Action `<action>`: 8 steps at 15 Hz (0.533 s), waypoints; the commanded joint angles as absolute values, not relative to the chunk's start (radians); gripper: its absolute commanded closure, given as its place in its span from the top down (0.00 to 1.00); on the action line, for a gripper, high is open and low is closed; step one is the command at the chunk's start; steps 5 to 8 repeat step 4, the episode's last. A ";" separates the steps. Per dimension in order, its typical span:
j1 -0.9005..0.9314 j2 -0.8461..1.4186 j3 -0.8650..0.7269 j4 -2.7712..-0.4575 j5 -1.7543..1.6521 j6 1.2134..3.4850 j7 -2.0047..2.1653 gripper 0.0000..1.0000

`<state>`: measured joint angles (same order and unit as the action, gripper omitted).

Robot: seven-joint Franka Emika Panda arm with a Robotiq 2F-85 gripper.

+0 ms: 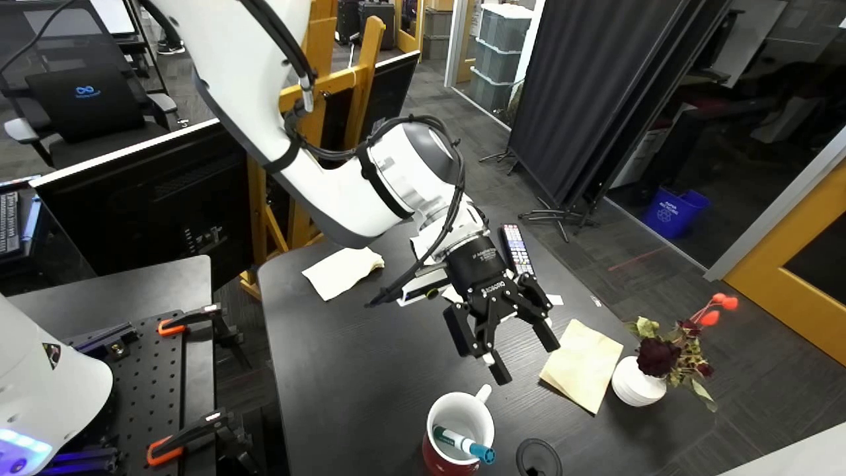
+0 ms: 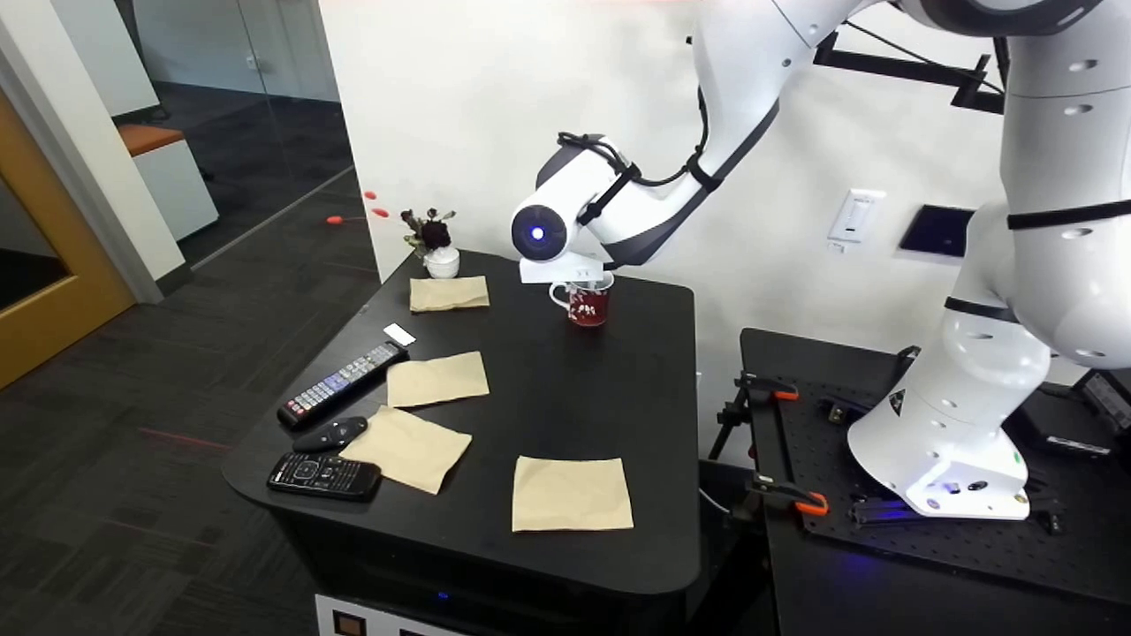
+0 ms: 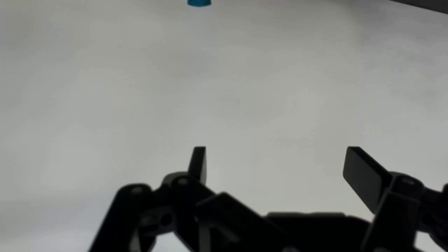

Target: Put the marker in the mug

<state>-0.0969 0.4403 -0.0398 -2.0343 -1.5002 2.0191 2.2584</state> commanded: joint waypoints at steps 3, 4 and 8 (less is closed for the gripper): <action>-0.091 0.431 -0.039 -2.033 -1.497 2.022 2.255 1.00; -0.091 0.431 -0.039 -2.033 -1.497 2.023 2.255 1.00; -0.091 0.431 -0.039 -2.033 -1.497 2.023 2.255 1.00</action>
